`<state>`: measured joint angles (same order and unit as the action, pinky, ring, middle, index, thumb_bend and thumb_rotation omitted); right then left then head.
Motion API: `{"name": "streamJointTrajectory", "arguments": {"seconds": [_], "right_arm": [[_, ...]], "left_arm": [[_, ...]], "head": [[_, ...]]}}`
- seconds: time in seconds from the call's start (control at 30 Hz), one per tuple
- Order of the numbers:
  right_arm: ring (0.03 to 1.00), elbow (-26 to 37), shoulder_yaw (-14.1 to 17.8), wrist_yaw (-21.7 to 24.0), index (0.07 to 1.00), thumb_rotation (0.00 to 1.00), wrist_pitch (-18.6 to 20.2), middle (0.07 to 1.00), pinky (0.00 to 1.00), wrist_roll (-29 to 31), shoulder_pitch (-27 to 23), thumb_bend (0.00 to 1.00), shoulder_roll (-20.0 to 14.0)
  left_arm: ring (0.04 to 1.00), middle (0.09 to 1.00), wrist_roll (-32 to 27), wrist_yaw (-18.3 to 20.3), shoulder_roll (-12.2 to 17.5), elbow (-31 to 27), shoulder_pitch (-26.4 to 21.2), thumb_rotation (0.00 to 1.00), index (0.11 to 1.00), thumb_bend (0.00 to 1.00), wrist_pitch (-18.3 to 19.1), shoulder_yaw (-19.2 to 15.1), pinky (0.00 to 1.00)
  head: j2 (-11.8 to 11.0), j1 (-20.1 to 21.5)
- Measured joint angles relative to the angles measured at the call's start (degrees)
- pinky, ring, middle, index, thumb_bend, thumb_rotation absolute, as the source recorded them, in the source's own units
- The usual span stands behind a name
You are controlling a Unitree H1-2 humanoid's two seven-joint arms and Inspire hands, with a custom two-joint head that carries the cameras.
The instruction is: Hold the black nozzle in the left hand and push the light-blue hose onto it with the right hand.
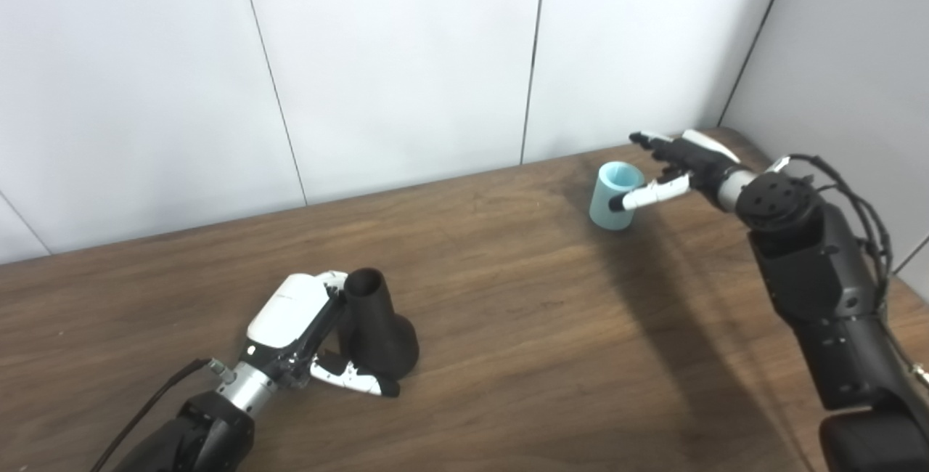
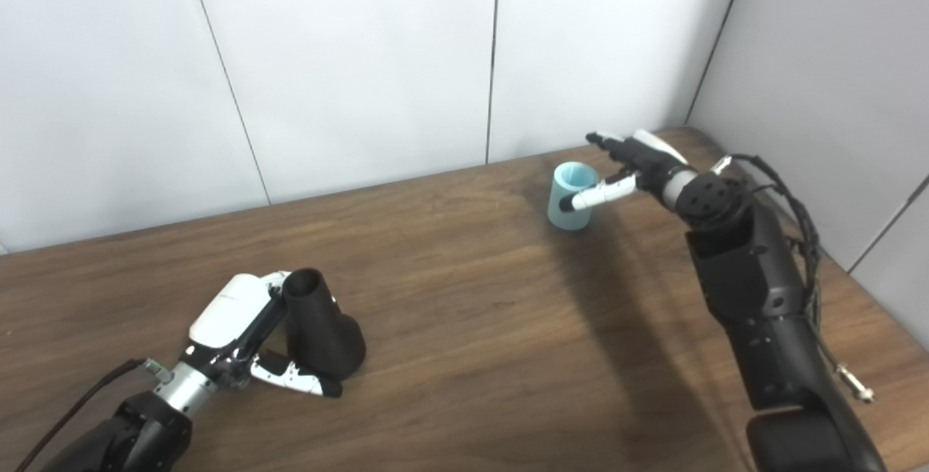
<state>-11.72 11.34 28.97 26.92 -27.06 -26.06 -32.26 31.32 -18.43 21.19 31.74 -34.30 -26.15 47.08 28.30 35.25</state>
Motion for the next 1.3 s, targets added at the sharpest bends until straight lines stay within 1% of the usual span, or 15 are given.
{"name": "streamJointTrajectory", "arguments": {"seconds": [0.13,0.2,0.33,0.53,0.6,0.67,0.7,0.73,0.77,0.8,0.83,0.87,0.97,1.1,1.3], "right_arm": [[0.962,-2.75,-2.09,-2.24,0.958,0.29,-0.2,0.951,0.94,1.55,-0.06,0.93,-0.02],[0.963,-3.34,-3.16,-3.55,0.956,0.26,-0.56,0.949,0.95,2.07,-0.15,0.92,-0.02],[0.956,-4.39,-4.29,-5.82,0.95,0.2,-0.54,0.946,0.95,3.82,-0.48,0.89,-0.01],[0.906,-4.5,-6.26,-8.98,0.924,0.16,-0.44,0.905,0.89,4.43,-0.5,0.86,-0.03],[0.815,-4.5,-6.65,-10.62,0.86,0.13,-0.57,0.83,0.78,4.38,-0.5,0.82,-0.07],[0.7,-4.59,-6.96,-12.78,0.757,0.05,-1.3,0.72,0.67,4.3,-0.49,0.79,-0.06],[0.654,-5.11,-6.91,-13.84,0.709,0.03,-2.59,0.671,0.63,4.49,-0.48,0.78,-0.04],[0.63,-5.75,-6.88,-15.26,0.684,0.01,-3.69,0.646,0.61,4.91,-0.42,0.77,0.09],[0.602,-6.54,-6.61,-16.86,0.575,0.01,-5.02,0.592,0.58,5.35,-0.37,0.65,0.35],[0.565,-7.79,-6.1,-18.56,0.511,0.0,-7.04,0.553,0.54,5.8,-0.29,0.58,0.84],[0.552,-8.69,-5.73,-20.28,0.489,0.0,-8.48,0.54,0.53,6.19,-0.16,0.55,1.43],[0.527,-9.41,-5.41,-22.29,0.483,0.0,-9.93,0.522,0.51,6.46,0.08,0.54,2.05],[0.483,-10.41,-5.33,-25.16,0.483,0.0,-12.5,0.492,0.46,7.02,0.42,0.53,2.98],[0.462,-10.65,-5.61,-27.22,0.49,0.0,-13.45,0.465,0.42,7.42,0.62,0.53,3.62],[0.517,-10.65,-6.19,-28.67,0.469,0.0,-13.65,0.52,0.47,7.58,0.72,0.52,3.66]], "left_arm": [[0.629,0.457,-0.08,1.4,0.18,-1.1,0.82,0.0,0.5,0.52,-0.02,-1.22,0.74],[0.627,0.453,-0.08,1.59,0.18,-1.1,0.91,0.0,0.502,0.52,-0.05,-1.45,0.74],[0.624,0.454,-0.08,1.9,0.18,-1.13,1.09,0.0,0.5,0.52,-0.06,-1.82,0.74],[0.617,0.444,-0.09,2.17,0.21,-1.25,1.29,0.0,0.502,0.52,-0.11,-2.12,0.74],[0.618,0.446,-0.09,2.17,0.22,-1.27,1.3,0.0,0.502,0.52,-0.11,-2.12,0.74],[0.618,0.45,-0.09,2.17,0.25,-1.3,1.31,0.0,0.501,0.52,-0.12,-2.12,0.74],[0.618,0.451,-0.09,2.17,0.26,-1.32,1.32,0.0,0.501,0.52,-0.12,-2.12,0.74],[0.618,0.451,-0.09,2.17,0.26,-1.37,1.32,0.0,0.501,0.52,-0.12,-2.12,0.74],[0.616,0.453,-0.09,2.17,0.29,-1.43,1.33,0.0,0.501,0.52,-0.12,-2.12,0.74],[0.616,0.453,-0.09,2.17,0.3,-1.5,1.35,0.0,0.501,0.52,-0.12,-2.12,0.74],[0.615,0.454,-0.09,2.17,0.34,-1.59,1.38,0.0,0.501,0.52,-0.12,-2.13,0.74],[0.616,0.454,-0.09,2.17,0.41,-1.73,1.45,0.0,0.501,0.52,-0.12,-2.14,0.74],[0.617,0.454,-0.09,2.19,0.55,-2.07,1.6,0.0,0.501,0.52,-0.11,-2.15,0.74],[0.613,0.454,-0.09,2.19,0.56,-2.08,1.6,0.0,0.5,0.52,-0.11,-2.12,0.73],[0.61,0.443,-0.09,2.16,0.56,-2.08,1.6,0.0,0.506,0.52,-0.12,-2.1,0.75]], "head": [[0.09,0.09],[0.09,0.09],[0.18,-0.09],[0.53,-0.44],[0.7,-0.44],[0.79,-0.44],[0.88,-0.53],[0.97,-0.53],[1.05,-0.53],[1.14,-0.62],[1.14,-0.62],[1.14,-0.62],[1.14,-0.62],[1.41,-1.23],[1.49,-1.41]]}}
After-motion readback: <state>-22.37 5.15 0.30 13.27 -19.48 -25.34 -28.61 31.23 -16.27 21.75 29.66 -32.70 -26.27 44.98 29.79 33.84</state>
